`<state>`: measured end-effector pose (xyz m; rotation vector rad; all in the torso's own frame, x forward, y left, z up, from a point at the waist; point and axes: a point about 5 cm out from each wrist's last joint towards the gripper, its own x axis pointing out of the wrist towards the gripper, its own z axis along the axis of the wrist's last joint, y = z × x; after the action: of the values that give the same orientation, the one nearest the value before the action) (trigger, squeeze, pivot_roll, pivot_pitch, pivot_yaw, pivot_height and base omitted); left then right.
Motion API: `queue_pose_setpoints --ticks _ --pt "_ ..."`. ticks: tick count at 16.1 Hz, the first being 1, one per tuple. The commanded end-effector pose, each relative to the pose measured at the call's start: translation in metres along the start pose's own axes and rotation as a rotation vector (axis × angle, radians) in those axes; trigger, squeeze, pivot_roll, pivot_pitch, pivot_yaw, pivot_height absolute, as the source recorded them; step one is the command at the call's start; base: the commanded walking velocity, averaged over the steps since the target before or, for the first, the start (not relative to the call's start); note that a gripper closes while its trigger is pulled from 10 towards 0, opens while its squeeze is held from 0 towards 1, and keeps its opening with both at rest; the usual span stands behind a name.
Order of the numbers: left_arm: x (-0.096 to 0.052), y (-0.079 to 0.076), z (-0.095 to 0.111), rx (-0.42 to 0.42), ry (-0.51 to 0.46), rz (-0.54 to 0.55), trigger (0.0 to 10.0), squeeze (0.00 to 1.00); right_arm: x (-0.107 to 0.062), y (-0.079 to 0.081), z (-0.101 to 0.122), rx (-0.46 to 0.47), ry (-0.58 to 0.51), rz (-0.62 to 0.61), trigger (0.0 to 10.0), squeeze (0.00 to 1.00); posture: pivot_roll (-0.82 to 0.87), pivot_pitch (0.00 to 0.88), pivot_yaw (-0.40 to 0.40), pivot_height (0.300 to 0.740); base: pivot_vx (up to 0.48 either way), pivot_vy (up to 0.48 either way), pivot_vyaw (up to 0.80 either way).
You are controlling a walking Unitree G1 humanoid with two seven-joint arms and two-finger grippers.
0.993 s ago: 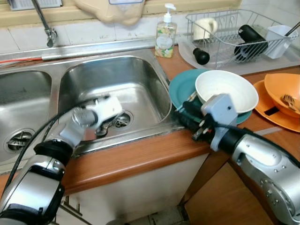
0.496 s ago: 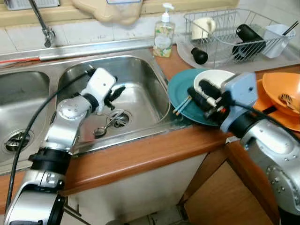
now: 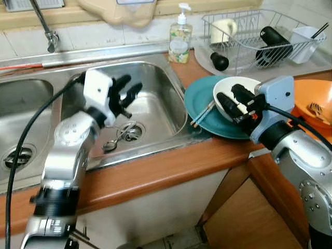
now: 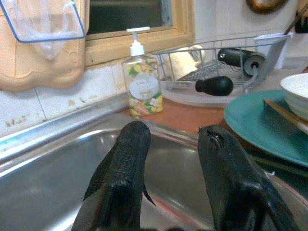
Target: Kitchen organization
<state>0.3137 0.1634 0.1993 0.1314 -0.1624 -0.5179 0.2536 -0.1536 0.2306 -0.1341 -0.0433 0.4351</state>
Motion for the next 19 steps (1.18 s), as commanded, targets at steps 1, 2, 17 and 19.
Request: queue_pose_setpoints --ticks 1,2,17,19 --pt "-0.002 -0.006 0.005 -0.009 0.002 -0.033 10.0 0.0 -0.001 -0.003 -0.001 0.022 0.011 -0.016 10.0 1.0 -0.14 0.0 0.019 0.74 0.0 0.0 0.0" --pt "-0.006 -0.01 0.006 -0.008 0.001 -0.05 10.0 0.0 -0.002 -0.003 -0.002 0.05 0.032 -0.026 10.0 1.0 -0.14 0.0 0.02 0.74 0.0 0.0 0.0" --pt "-0.035 -0.037 0.0 -0.05 0.082 -0.243 10.0 0.06 -0.019 -0.075 -0.019 0.186 0.347 -0.443 10.0 0.0 -0.13 0.0 0.018 0.74 0.0 0.0 0.0" --pt "-0.036 -0.038 -0.001 -0.049 0.088 -0.25 10.0 0.05 -0.016 -0.079 -0.024 0.255 0.382 -0.466 7.8 0.0 -0.13 0.0 0.015 0.74 0.0 0.0 0.0"
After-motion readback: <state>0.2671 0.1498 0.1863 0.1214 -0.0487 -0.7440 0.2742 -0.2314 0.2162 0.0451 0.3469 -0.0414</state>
